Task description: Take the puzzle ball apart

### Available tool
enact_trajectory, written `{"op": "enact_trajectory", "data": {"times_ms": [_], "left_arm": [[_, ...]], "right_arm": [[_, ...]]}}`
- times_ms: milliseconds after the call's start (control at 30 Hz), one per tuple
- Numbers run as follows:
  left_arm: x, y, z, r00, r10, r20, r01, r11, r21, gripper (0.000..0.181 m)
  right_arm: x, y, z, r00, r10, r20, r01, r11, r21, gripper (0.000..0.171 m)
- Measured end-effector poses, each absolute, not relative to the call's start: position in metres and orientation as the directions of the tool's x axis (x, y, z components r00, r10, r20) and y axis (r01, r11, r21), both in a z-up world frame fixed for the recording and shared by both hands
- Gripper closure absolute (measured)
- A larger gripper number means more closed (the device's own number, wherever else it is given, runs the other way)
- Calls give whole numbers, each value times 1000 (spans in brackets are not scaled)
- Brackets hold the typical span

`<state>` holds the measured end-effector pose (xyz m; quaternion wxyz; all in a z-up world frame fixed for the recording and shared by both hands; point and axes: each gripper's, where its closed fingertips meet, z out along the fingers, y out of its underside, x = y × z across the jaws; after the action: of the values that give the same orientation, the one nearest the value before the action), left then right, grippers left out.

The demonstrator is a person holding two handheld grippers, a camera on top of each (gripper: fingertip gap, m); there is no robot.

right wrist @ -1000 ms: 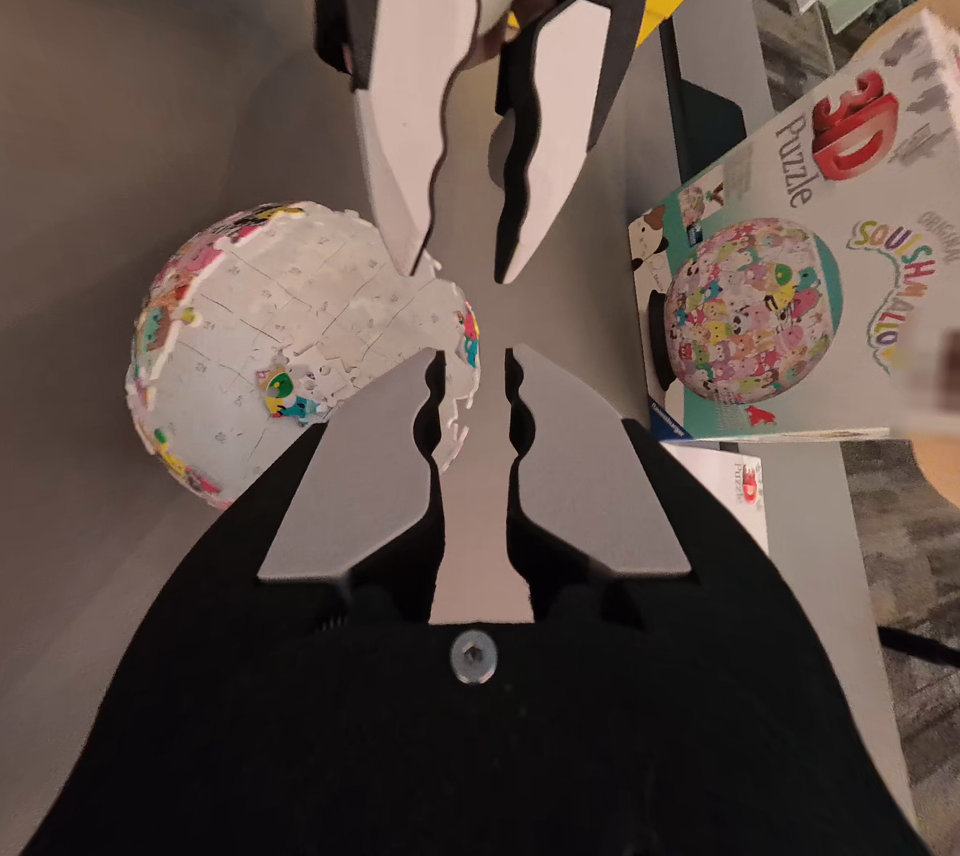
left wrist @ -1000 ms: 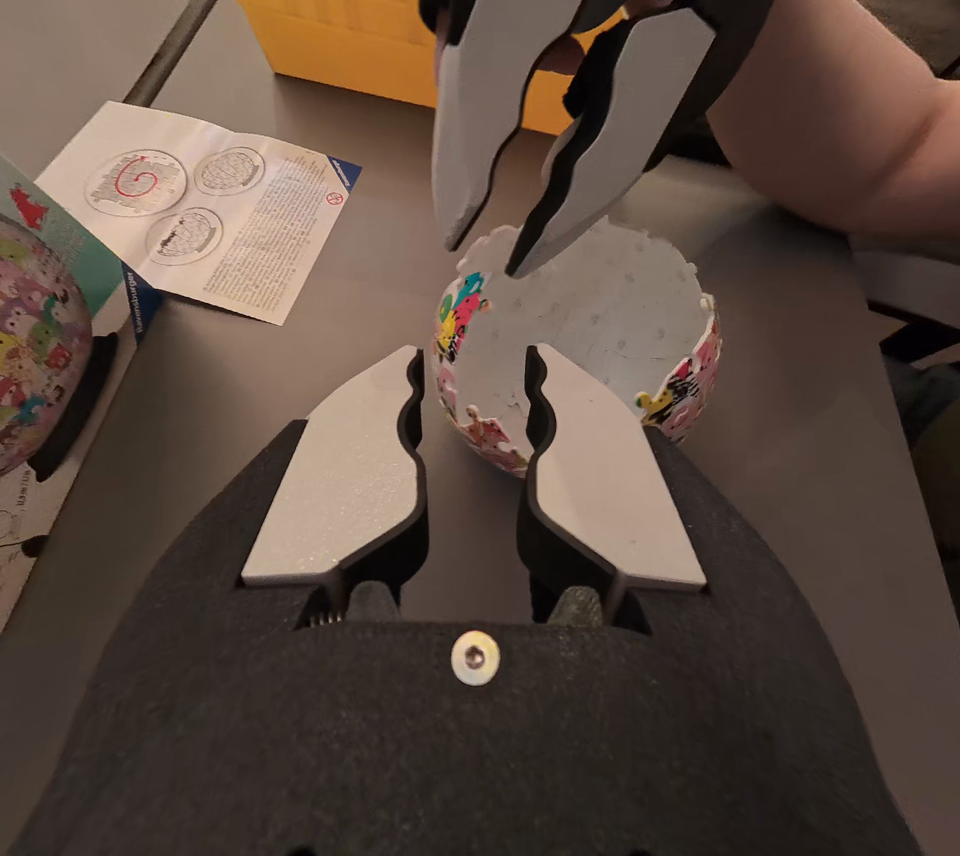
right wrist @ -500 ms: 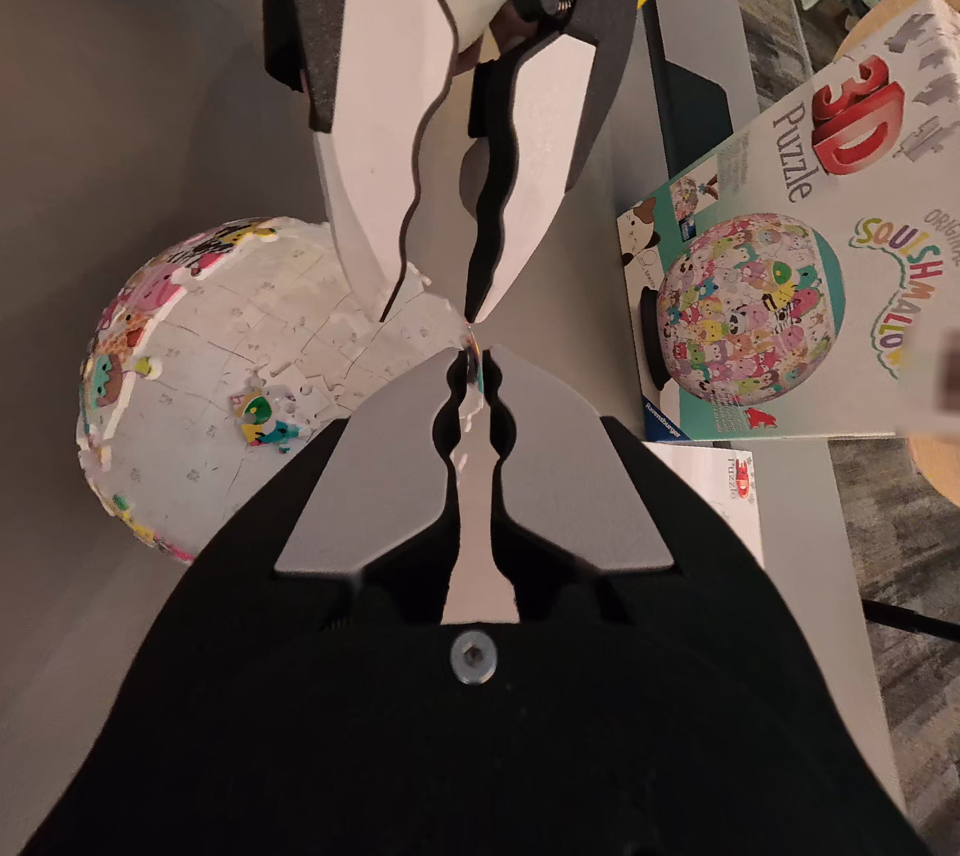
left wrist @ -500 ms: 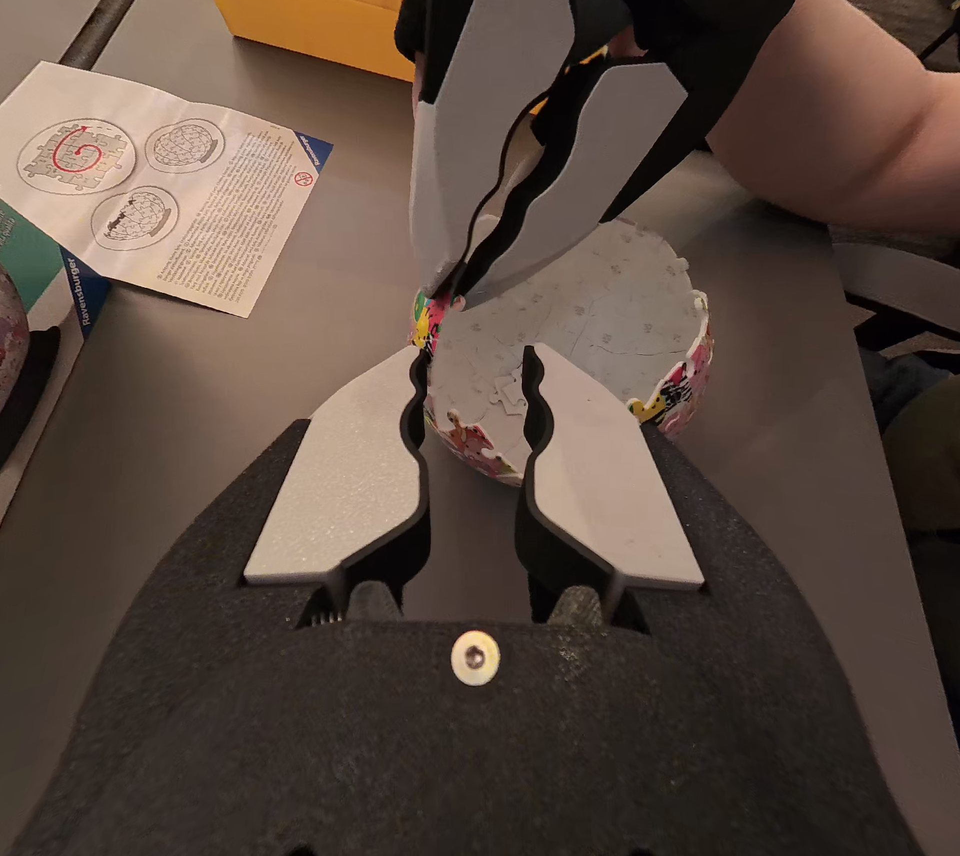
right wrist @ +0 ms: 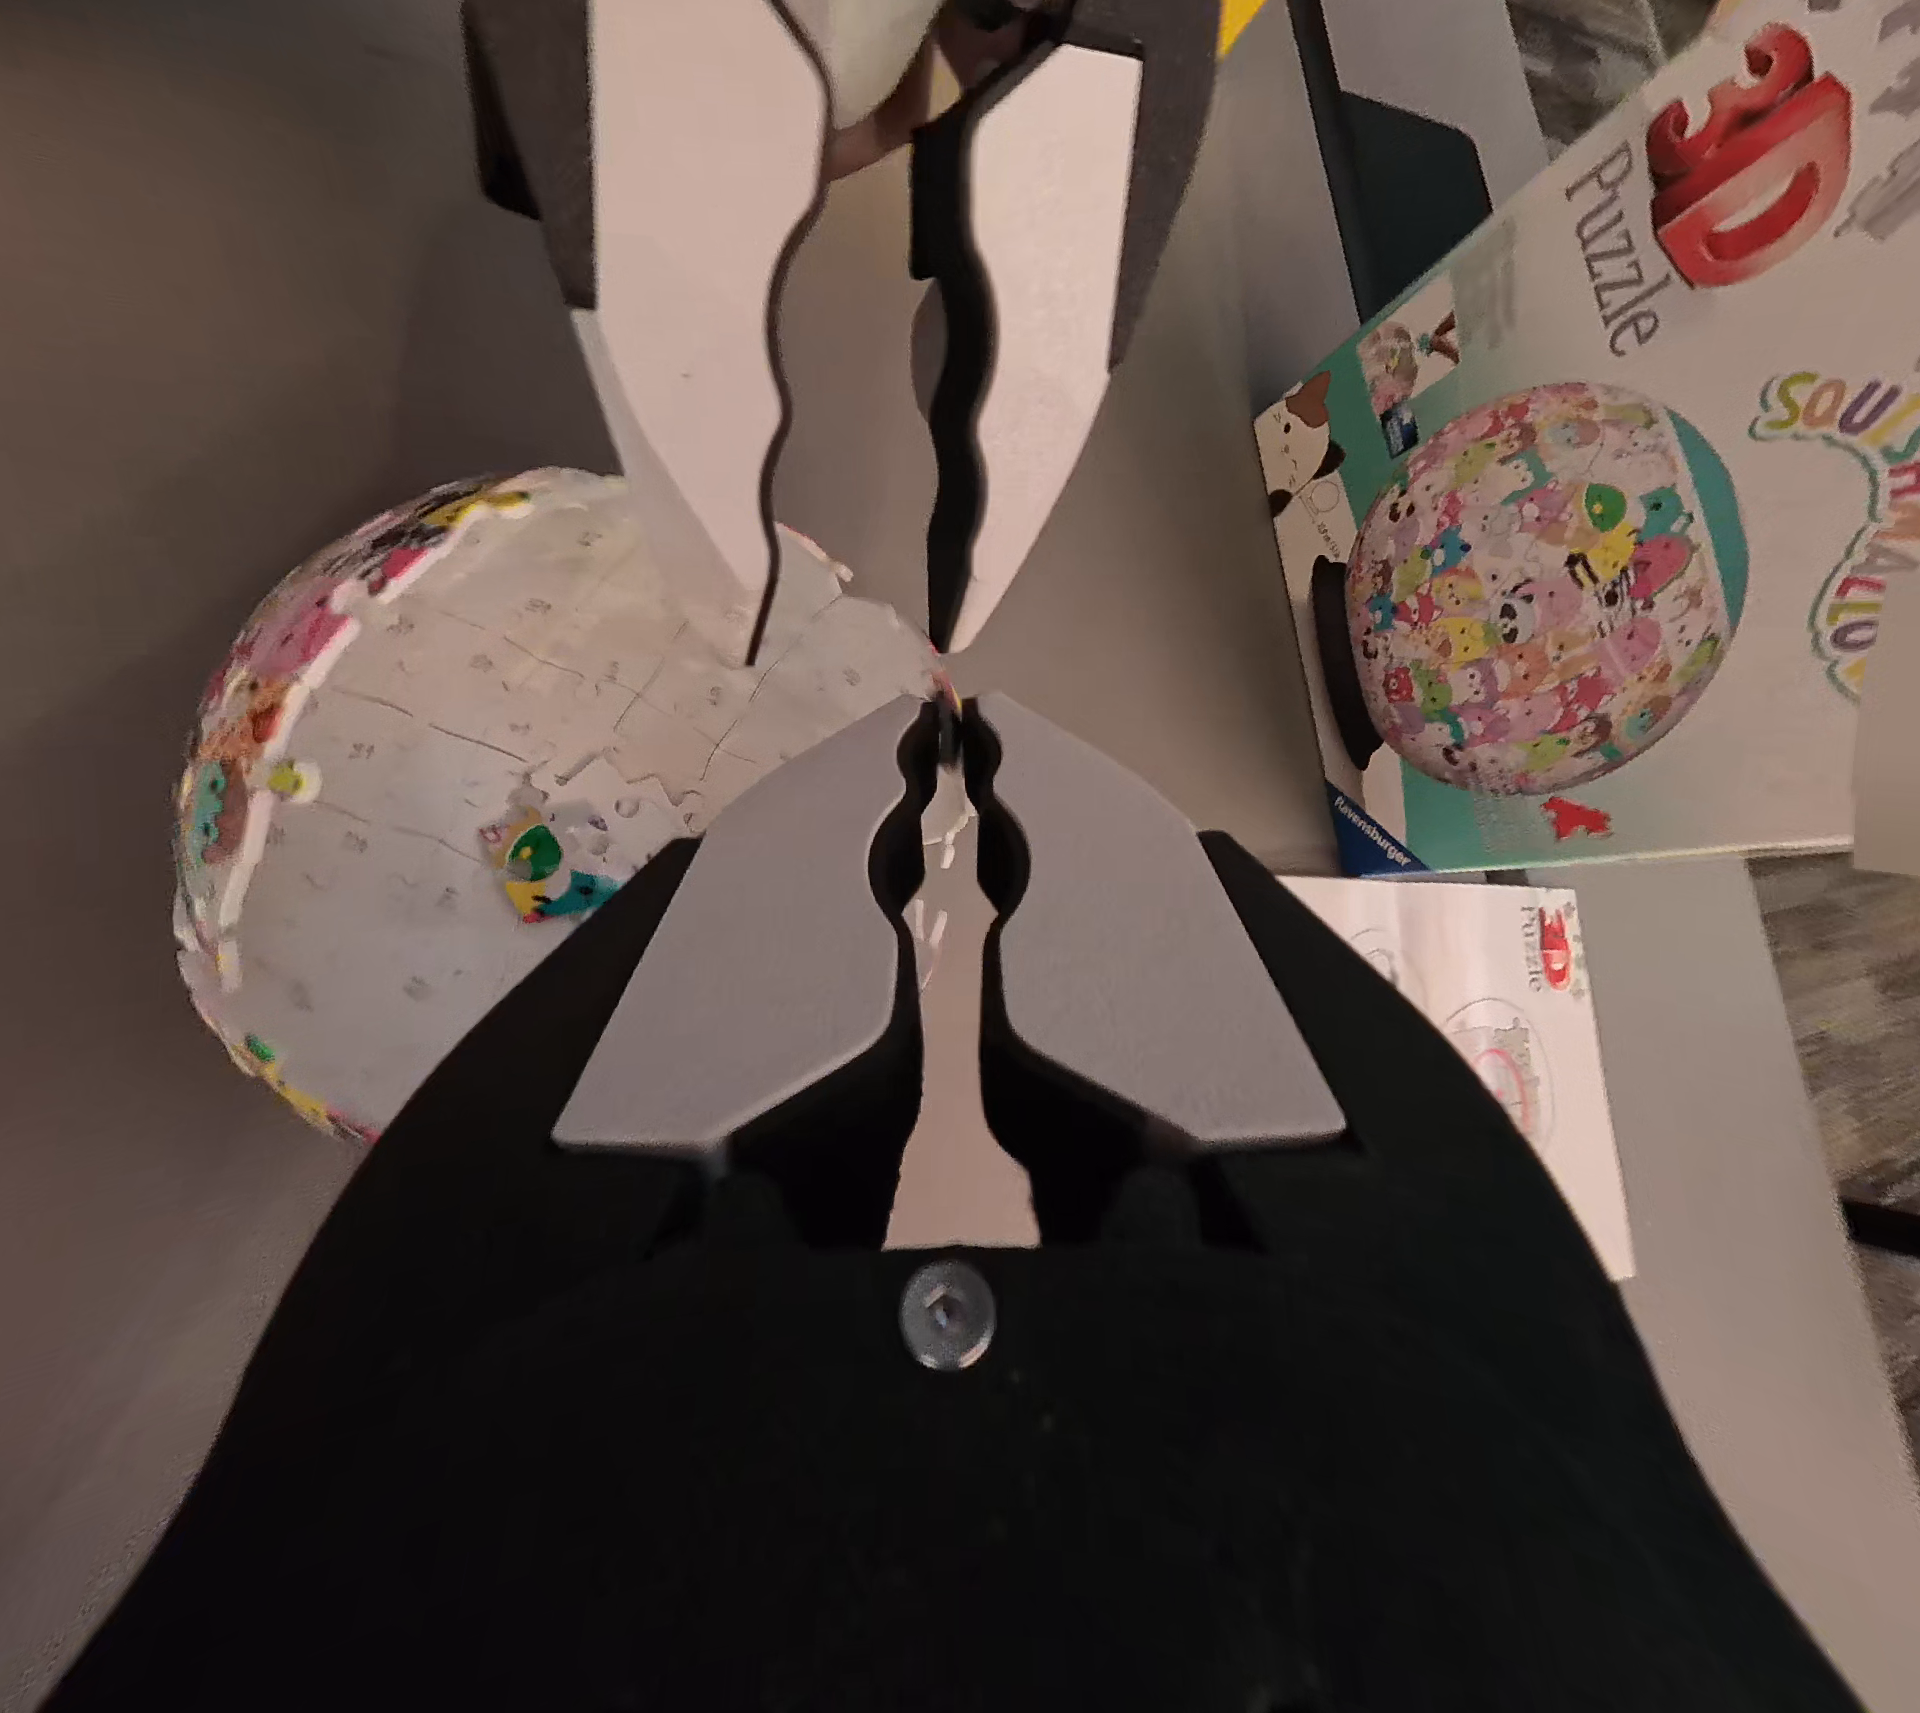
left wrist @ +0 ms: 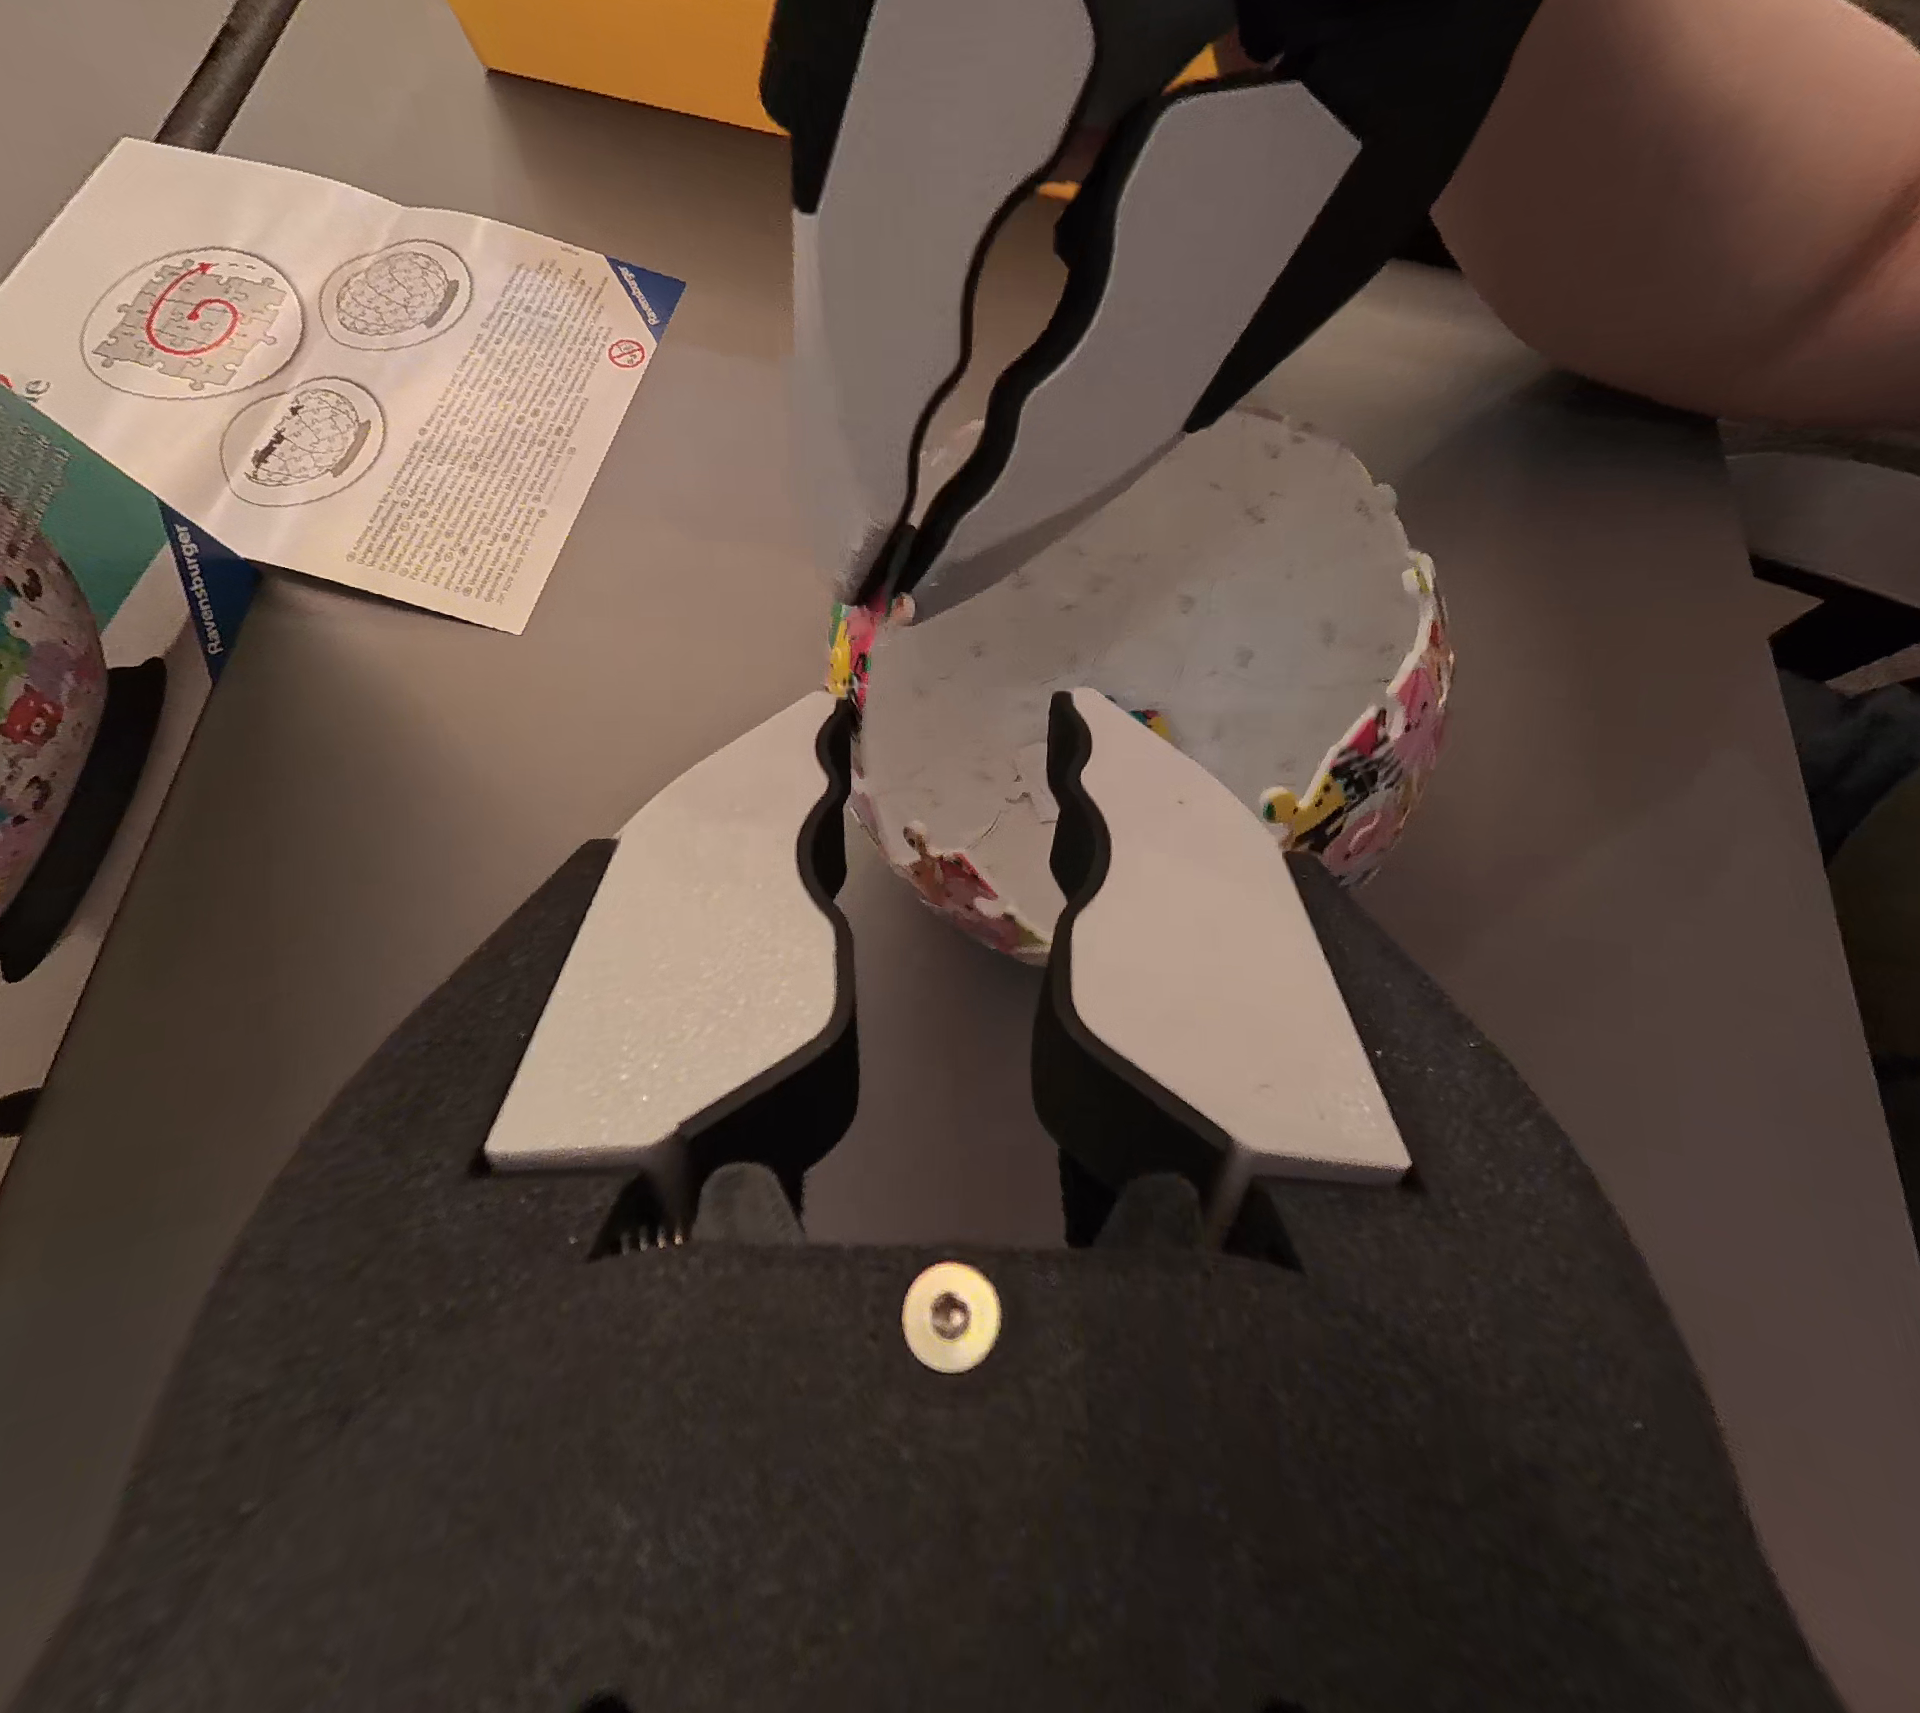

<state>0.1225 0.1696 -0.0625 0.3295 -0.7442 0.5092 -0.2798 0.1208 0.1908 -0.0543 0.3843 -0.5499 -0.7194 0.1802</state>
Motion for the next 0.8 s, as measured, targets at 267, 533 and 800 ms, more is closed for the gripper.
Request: {"op": "enact_trajectory", "data": {"times_ms": [267,533,800], "left_arm": [[125,167,-62,301,-953,41,-589,-220,-778,146],[125,166,-63,295,-955,32,-596,-210,-775,150],[127,164,-65,286,-958,23,-615,-202,-762,148]], "right_arm": [[120,189,-56,-142,895,423,653,406,-639,167],[121,187,-57,-124,932,340,677,330,-658,167],[122,184,-60,-130,952,276,668,290,-686,165]]}}
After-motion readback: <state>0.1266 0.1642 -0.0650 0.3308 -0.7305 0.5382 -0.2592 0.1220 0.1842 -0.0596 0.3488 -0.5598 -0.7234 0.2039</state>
